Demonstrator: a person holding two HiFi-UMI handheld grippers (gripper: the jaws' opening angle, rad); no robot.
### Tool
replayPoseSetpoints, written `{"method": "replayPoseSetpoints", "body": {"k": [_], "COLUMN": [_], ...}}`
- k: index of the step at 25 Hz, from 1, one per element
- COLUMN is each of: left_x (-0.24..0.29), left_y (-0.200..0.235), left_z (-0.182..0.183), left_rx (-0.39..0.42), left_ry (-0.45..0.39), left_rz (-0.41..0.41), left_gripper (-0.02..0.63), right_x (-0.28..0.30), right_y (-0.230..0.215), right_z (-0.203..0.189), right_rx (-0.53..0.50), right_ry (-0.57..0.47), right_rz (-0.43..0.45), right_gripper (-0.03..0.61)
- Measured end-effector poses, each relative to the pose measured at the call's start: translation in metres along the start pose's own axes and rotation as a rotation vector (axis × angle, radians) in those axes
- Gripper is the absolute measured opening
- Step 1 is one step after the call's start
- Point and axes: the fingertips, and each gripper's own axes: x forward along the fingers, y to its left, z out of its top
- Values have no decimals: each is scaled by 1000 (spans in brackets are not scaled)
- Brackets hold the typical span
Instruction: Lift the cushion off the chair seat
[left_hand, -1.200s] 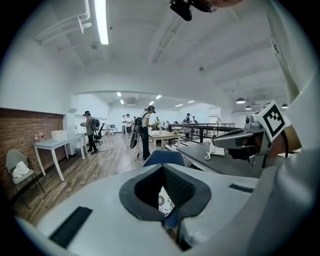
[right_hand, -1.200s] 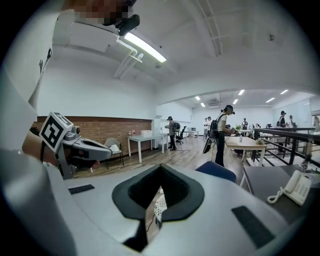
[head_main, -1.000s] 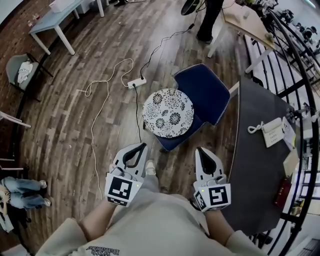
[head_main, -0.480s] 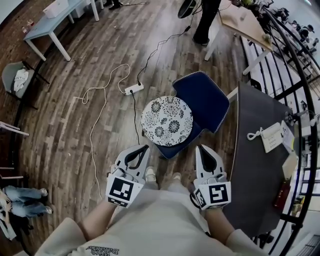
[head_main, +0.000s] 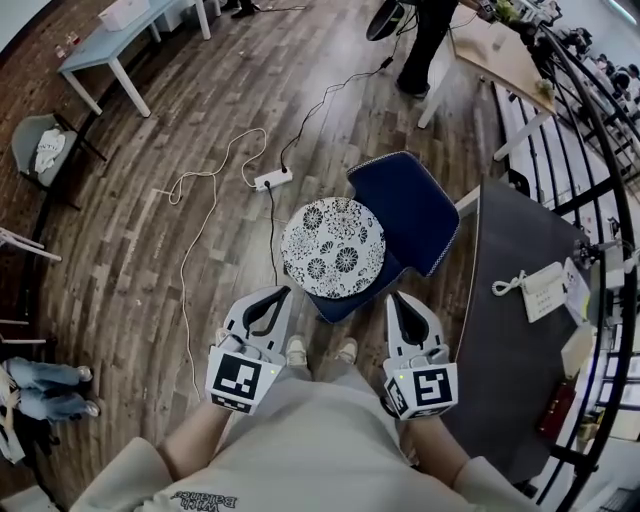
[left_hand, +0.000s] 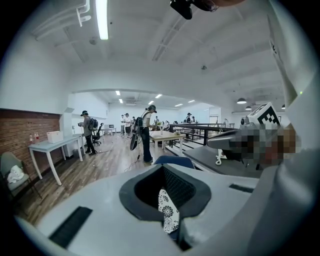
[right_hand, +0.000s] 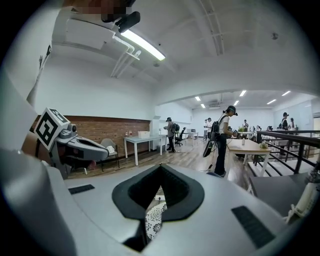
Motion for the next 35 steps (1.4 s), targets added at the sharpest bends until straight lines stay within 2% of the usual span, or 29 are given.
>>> {"method": "replayPoseSetpoints", "body": {"k": [5,9,15,19,22,27,29,30,35], "left_x": [12,24,61,89,113,150,164,172,212], "left_y": [-3,2,21,51,64,73,77,79,89], "left_z": [8,4,-27,-67,-97,-165,-197,-213,-299], "left_rx": [8,5,-17,-104,-124,-178,-214,-229,-300], "left_ry": [-13,-7,45,91,115,114,136,149,224], "left_rz": [27,50,100,165,174,173,163,159,139], "left_gripper": [5,5,5,5,6,12,21,21,49], "right_x": [9,19,44,68,87,117,132,140,174], "right_y": [-15,-31,-68,-95,-114,-139,-147,-151,-171], "right_z": [-7,-14,-39,-78,-112,-196,-229,-245,-324], "right_rx": [10,23,47,98,107,160,164,167,183], "right_ry": [4,21,49,106,148,231,261,278,347], "right_rz": [14,-6,-54,-97,-117,-143,-151,-156,-181], "right_gripper": [2,2,2,3,3,6,33,72,115]}}
